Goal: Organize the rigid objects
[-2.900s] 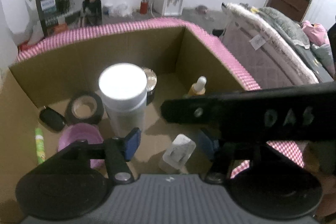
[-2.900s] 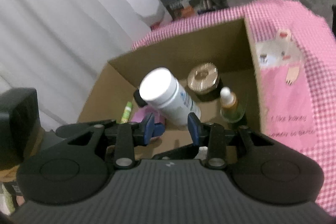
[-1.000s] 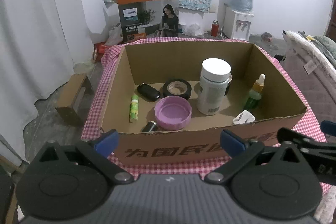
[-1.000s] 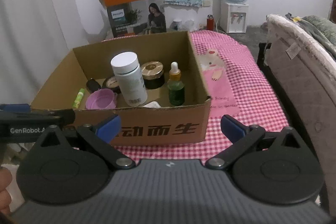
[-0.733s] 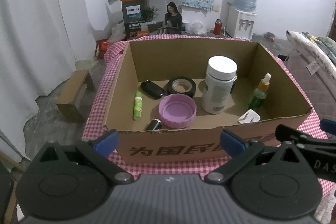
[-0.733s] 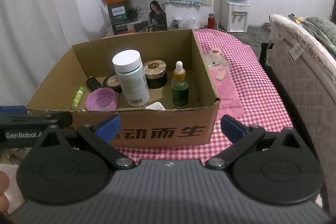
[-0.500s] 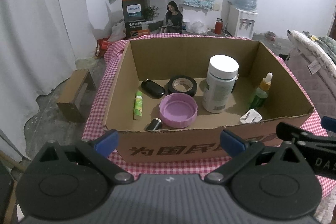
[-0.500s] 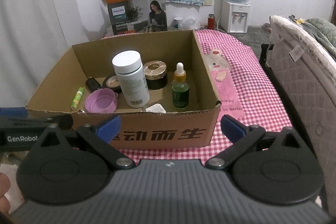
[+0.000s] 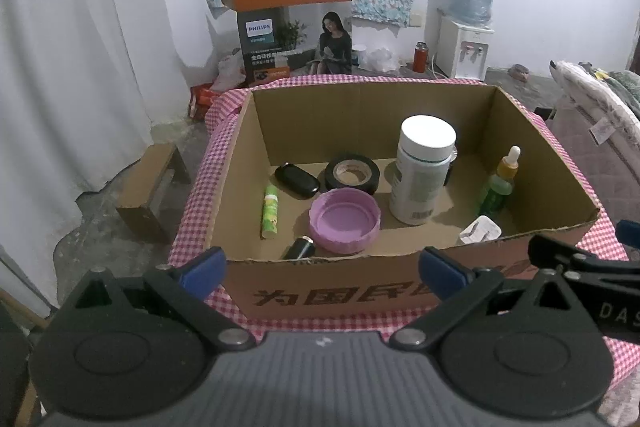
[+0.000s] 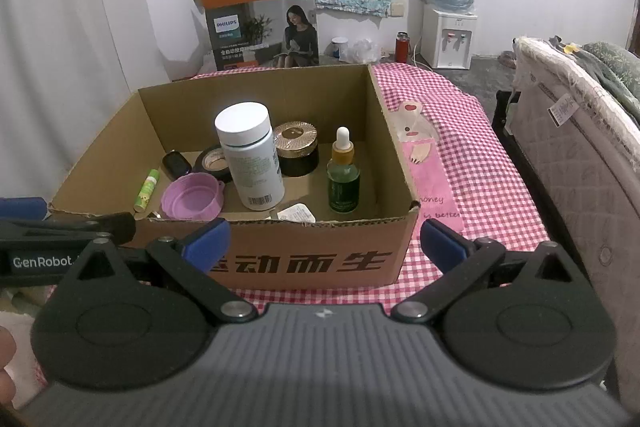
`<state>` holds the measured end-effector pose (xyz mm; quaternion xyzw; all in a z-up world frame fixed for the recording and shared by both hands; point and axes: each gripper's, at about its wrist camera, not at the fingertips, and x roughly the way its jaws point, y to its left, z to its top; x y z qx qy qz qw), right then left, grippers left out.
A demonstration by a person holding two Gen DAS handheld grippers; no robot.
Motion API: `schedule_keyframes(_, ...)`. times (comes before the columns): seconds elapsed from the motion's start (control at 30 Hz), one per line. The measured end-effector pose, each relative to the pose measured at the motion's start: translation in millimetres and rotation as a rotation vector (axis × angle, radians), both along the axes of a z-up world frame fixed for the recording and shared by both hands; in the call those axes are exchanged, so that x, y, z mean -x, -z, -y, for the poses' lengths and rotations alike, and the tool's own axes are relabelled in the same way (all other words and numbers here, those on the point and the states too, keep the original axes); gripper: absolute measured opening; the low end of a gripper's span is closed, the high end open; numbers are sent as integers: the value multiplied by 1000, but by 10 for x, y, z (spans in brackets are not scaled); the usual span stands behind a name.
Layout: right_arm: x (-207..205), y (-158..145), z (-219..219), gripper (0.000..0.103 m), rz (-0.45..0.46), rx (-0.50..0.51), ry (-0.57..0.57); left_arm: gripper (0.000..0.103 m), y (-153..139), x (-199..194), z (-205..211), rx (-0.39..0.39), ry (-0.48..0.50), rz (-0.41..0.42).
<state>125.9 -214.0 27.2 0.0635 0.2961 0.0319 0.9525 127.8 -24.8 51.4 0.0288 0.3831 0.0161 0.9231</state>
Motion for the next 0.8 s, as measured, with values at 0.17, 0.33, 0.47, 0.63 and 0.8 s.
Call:
schedule_keyframes(0.17,2,-27,7,102,2,-1,-4,103,-25,6,-10,-6,-3,9)
schedule_keyframes(0.33,11,-52,-7,102,6,7,-5,103,-34,4,-36,-3,-5,10)
schedule_keyframes(0.47,5,-68,-18,102,5,11,-10,103,-36,0,-51,-2,-8,10)
schedule_keyframes(0.63,0,-108,-45,102,12,25,-20,103,-44,-2,-85,8,-14,11)
schedule_keyframes(0.8,0,-118,-65,102,14,25,-23,103,-52,5,-99,6,-19,11)
